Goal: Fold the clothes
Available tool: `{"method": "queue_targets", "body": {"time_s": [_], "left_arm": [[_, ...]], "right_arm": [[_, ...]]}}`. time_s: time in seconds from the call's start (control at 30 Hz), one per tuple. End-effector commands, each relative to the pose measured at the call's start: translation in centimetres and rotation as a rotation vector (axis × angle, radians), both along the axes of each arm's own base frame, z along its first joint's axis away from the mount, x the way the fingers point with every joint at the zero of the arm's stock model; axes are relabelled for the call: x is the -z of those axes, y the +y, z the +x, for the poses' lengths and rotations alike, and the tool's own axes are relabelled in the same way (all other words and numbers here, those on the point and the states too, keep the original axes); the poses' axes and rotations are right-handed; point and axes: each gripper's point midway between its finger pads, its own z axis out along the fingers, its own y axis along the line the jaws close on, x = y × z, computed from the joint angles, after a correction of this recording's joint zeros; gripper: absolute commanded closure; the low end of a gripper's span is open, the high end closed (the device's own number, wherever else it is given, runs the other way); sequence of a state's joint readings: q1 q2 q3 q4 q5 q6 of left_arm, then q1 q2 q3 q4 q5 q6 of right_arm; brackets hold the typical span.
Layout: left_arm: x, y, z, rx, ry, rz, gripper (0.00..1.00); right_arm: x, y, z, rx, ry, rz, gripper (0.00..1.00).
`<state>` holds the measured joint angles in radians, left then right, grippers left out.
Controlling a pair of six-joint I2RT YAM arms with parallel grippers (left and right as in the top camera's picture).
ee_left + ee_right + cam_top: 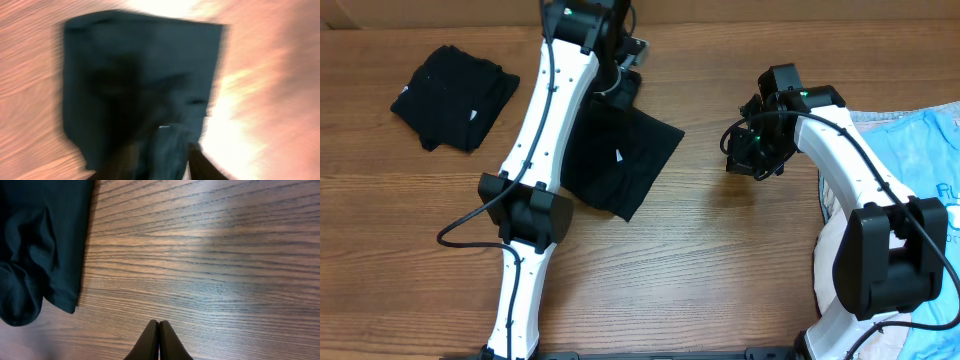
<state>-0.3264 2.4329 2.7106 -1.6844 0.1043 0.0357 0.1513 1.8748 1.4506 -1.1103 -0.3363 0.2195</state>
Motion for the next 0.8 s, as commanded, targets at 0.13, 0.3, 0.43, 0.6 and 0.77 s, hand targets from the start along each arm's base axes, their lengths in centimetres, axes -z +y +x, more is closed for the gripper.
{"method": "queue_targets", "body": {"time_s": [0.13,0.3,0.43,0.6,0.77], "left_arm": [[5.4,6.3,1.3,-0.199,0.109,0.07,0.96],[8.2,3.1,-1.5,-0.132,0.314,-0.21,0.96],[5.6,-3.5,-3.4,0.008,0.383,-0.525,0.96],[6.1,-8.5,-5.6,0.162,0.366,-0.469,0.96],[7.0,-6.8,-5.1,0.115,0.276,-0.17,0.96]], "right_arm": [[-1.1,0.4,0.8,-0.017,-0.051,0.013,0.95],[-1.1,0.4,0.9,-0.015,-0.058,0.014,0.95],[-1.1,0.5,1.2,-0.015,-0.07,0.016,0.95],[-1.2,0.5,1.4,-0.016,-0.076,0.017,0.95],[-1.1,0.5,1.1,-0.016,-0.065,0.015,0.95]]}}
